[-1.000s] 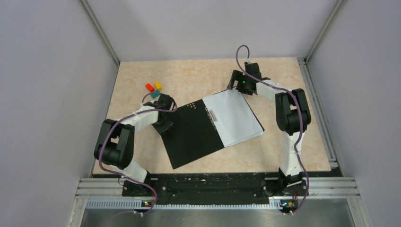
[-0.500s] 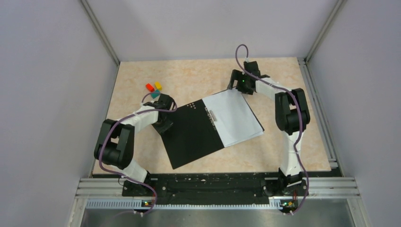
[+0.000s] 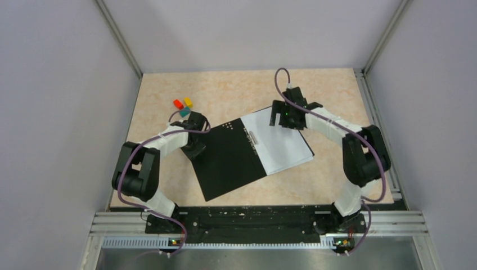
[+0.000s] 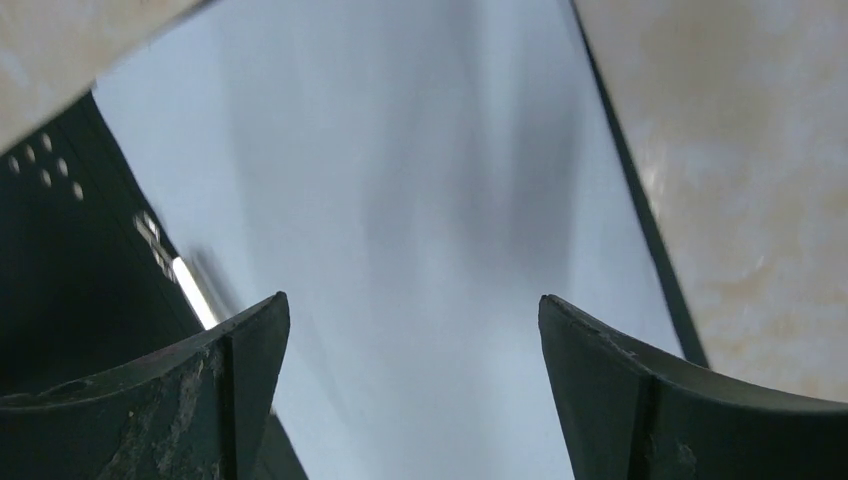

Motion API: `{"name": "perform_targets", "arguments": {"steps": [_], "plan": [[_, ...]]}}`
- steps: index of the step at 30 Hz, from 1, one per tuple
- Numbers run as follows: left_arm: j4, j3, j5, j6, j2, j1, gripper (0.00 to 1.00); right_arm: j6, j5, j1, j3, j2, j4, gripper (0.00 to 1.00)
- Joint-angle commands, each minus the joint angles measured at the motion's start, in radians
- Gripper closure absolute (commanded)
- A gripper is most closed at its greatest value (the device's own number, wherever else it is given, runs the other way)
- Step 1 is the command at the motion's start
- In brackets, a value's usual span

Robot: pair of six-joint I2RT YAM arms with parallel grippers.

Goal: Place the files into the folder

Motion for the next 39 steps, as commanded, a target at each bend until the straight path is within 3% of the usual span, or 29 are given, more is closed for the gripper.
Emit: {"name": "perform_targets", "arguments": {"steps": [1,8,15,39], "plan": [[0.008,-0.022,0.005,-0.011,0.031,0.009,0.63,0.134,0.065,0.055,-0.218,-0.254,-0.022,0.07],[0.013,-0.024,0.006,-0.012,0.028,0.015,0.62,0.293,0.120,0.068,-0.444,-0.529,-0.113,0.03],[0.012,-0.020,0.012,-0.013,0.025,0.018,0.63,0.387,0.207,0.067,-0.578,-0.667,-0.151,0.01],[0.017,-0.011,0.012,-0.001,0.040,0.032,0.63,0.458,0.092,0.012,-0.772,-0.604,0.192,0.01]]}}
